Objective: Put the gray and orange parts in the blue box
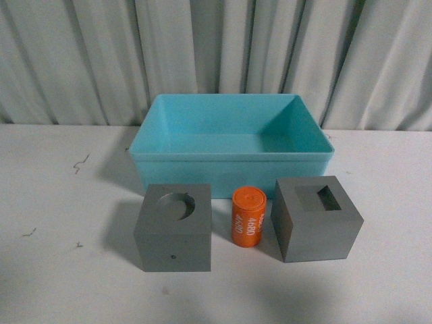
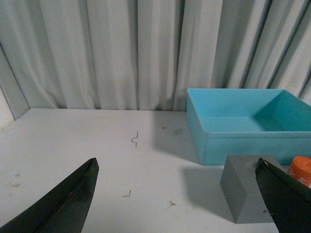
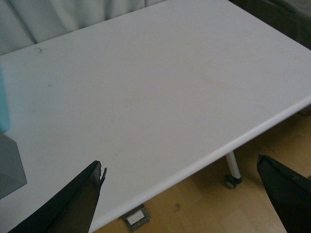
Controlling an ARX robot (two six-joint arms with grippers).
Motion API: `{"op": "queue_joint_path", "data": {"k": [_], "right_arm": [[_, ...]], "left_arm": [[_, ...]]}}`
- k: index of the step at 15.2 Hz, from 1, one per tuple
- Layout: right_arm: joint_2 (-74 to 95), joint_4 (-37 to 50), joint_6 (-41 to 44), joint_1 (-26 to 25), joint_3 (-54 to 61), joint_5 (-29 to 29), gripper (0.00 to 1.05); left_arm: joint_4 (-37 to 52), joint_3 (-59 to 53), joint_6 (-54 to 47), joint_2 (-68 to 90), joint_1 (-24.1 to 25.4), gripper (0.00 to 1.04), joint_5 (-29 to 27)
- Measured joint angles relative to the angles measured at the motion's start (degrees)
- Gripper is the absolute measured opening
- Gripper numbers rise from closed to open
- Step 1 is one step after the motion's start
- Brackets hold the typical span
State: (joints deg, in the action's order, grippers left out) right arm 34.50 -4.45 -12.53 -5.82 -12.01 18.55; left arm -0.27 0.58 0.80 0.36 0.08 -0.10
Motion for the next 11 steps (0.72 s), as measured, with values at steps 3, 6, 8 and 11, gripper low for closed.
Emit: {"op": "queue_joint_path", "data": {"k": [3, 6, 8, 11], "right_arm": [[32.3, 18.3, 8.3, 0.4, -8.8, -21.4, 0.98], [35.6, 20.6, 8.4, 1.9, -10.3, -23.3, 0.98], [37.4, 21.4, 8.5, 2.6, -11.0, -23.1, 0.98], [40.1, 22.6, 8.5, 3.2, -11.9, -23.1, 0.98]], "left_arm": [[0.0, 0.0, 0.0, 0.0, -0.1, 0.98, 0.1], [0.1, 0.0, 0.0, 0.0, -0.1, 0.98, 0.1], [0.1, 0.0, 0.0, 0.0, -0.1, 0.98, 0.1], [0.1, 0.0, 0.0, 0.0, -0.1, 0.98, 0.1]]}}
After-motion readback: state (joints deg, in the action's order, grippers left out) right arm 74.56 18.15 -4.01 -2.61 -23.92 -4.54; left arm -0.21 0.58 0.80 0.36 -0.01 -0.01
